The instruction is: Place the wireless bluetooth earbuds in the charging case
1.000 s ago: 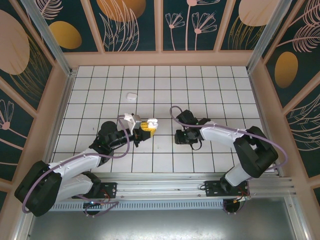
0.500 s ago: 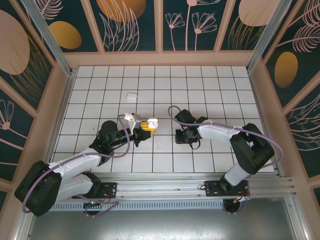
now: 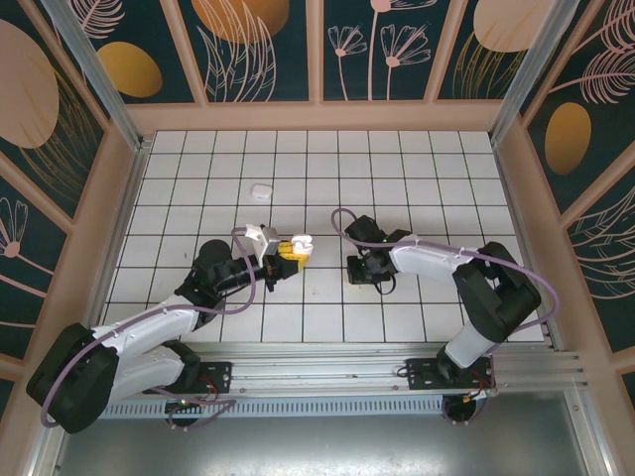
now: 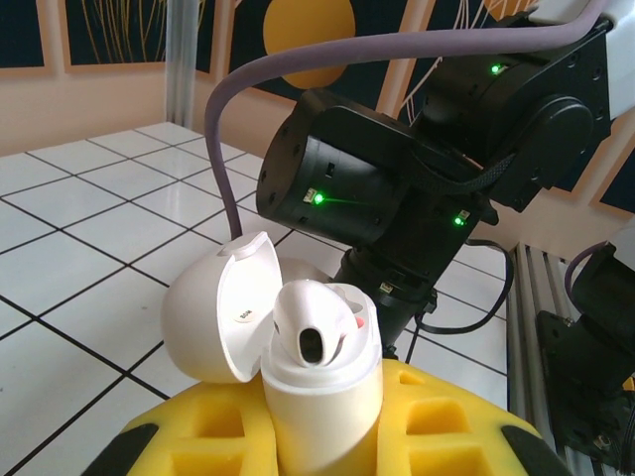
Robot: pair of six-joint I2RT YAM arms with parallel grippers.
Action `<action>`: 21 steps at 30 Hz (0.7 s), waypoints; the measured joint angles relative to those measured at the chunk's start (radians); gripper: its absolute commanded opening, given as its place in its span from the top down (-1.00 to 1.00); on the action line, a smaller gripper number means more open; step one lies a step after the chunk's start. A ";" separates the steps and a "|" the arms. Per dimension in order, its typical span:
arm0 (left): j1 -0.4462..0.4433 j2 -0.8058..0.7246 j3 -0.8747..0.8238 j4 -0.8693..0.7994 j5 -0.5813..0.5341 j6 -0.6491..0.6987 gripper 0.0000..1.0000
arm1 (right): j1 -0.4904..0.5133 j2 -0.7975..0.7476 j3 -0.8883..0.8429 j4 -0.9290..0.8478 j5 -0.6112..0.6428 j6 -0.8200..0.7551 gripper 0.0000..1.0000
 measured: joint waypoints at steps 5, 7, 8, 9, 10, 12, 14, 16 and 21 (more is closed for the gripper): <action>0.000 0.000 0.000 0.000 0.002 0.000 1.00 | 0.000 -0.050 0.003 -0.009 0.008 0.005 0.67; 0.000 0.000 0.000 -0.003 0.002 0.000 1.00 | 0.000 -0.073 0.004 -0.008 0.011 0.007 0.69; 0.000 0.000 0.000 -0.006 0.002 0.000 1.00 | 0.000 -0.086 0.004 -0.008 0.013 0.008 0.70; 0.000 0.000 0.000 -0.007 0.002 0.000 1.00 | 0.000 -0.100 0.004 -0.008 0.014 0.009 0.71; 0.000 0.000 0.001 -0.010 0.002 0.000 1.00 | 0.000 -0.115 0.004 -0.008 0.015 0.011 0.72; 0.000 -0.004 0.002 -0.013 0.002 0.000 1.00 | 0.000 -0.147 0.004 -0.007 0.015 0.012 0.74; 0.000 -0.013 0.002 -0.014 0.000 0.000 1.00 | 0.000 -0.190 0.004 0.000 0.015 0.012 0.75; 0.000 -0.021 0.002 -0.014 -0.001 0.000 1.00 | 0.000 -0.239 0.004 0.014 0.015 0.012 0.75; 0.000 -0.025 0.002 -0.014 -0.001 0.000 1.00 | 0.000 -0.391 -0.011 0.091 0.014 0.012 0.74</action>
